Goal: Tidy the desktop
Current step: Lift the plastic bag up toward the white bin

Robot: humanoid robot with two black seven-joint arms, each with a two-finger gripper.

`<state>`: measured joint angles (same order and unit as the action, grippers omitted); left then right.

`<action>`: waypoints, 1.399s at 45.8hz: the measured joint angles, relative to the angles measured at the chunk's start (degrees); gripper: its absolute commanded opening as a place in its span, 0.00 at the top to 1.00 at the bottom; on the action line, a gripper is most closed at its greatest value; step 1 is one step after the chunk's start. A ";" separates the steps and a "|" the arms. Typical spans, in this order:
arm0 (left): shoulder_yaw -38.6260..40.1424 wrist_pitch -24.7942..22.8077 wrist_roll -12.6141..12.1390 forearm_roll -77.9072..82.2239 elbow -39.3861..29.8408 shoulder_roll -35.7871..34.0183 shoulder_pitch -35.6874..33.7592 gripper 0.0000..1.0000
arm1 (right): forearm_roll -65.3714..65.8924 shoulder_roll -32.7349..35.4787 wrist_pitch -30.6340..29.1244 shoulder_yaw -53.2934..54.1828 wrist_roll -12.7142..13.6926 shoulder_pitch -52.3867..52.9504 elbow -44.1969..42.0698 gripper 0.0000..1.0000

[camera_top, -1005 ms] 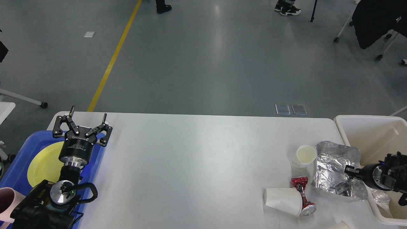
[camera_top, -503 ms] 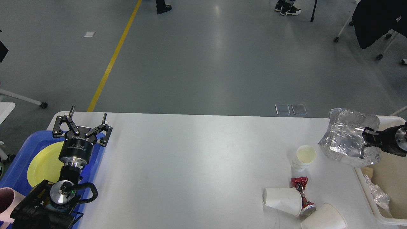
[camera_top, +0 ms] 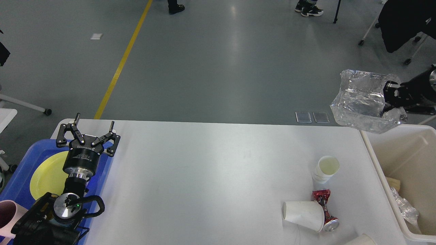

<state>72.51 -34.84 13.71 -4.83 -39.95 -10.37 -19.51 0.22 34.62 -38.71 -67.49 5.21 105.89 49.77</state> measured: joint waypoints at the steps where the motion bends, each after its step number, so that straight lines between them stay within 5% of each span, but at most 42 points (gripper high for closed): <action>1: 0.00 0.00 0.00 0.00 0.00 0.00 0.00 0.04 | 0.09 -0.15 -0.43 -0.84 0.07 2.33 1.71 1.00; 17: 0.00 0.00 0.00 -0.01 0.00 0.00 0.00 0.04 | -0.29 -9.94 -3.75 -10.68 0.15 32.01 26.81 1.00; 31: 0.00 0.01 0.00 0.00 0.02 0.00 0.00 0.04 | -5.54 -10.65 -5.88 -9.44 0.16 45.97 38.22 1.00; 46: 0.00 0.03 0.00 0.00 0.05 0.00 0.00 0.04 | -5.94 -10.10 -1.63 -11.75 0.13 43.46 38.26 1.00; 55: 0.00 0.05 0.00 0.01 0.05 0.00 0.00 0.04 | -5.90 -3.45 6.11 -12.78 0.12 36.90 37.29 1.00; 64: 0.00 0.05 0.00 -0.01 0.03 -0.01 0.00 0.04 | -5.67 1.62 9.64 -13.88 0.17 22.57 25.78 1.00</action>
<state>72.51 -34.79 13.71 -4.85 -39.92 -10.38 -19.51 -5.45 36.24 -29.07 -81.37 5.38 128.45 75.55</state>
